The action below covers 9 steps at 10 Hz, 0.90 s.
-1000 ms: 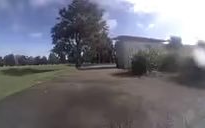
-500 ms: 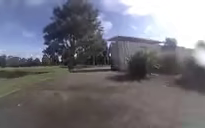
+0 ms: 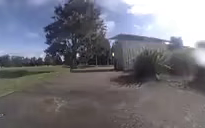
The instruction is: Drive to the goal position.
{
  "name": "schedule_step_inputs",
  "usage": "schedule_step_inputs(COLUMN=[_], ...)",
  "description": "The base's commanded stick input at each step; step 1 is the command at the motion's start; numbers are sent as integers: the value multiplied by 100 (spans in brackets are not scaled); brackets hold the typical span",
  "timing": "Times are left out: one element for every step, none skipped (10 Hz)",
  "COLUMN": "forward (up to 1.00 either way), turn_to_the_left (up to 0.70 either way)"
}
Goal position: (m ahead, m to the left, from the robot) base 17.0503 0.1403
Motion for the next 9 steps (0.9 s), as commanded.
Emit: schedule_step_inputs(forward=[100,100,100,100,100,100,100,100,100], turn_to_the_left=[0,0,0,0,0,0,0,0,0])
